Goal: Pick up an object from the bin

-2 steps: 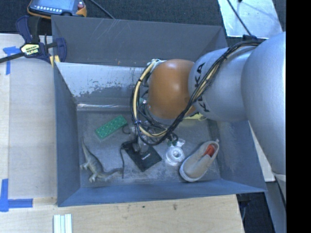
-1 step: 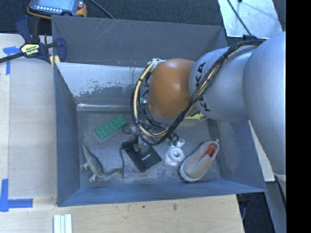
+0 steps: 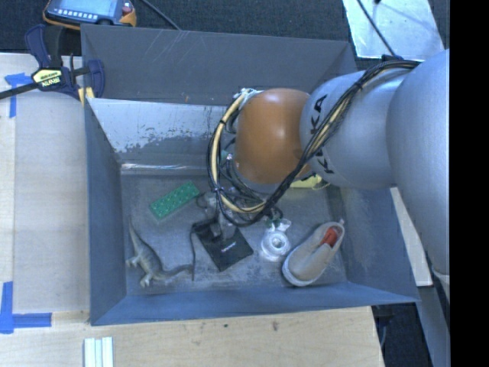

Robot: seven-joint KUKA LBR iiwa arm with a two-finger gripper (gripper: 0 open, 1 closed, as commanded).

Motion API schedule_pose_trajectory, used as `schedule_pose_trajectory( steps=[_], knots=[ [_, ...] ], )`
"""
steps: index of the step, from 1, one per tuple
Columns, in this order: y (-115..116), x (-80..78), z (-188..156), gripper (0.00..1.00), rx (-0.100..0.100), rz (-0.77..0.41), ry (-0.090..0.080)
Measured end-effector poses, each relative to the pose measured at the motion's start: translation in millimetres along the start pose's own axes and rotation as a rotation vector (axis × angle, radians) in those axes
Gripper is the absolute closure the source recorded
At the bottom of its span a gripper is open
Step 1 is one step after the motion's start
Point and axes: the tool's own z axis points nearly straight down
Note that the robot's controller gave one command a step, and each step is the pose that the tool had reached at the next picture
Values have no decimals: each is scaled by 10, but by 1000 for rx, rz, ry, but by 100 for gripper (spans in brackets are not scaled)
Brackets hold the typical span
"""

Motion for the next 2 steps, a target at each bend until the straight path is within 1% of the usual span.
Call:
schedule_pose_trajectory(
  steps=[2],
  knots=[
    [-2, 4, -211, 100, 0, 1, 2]
  ],
)
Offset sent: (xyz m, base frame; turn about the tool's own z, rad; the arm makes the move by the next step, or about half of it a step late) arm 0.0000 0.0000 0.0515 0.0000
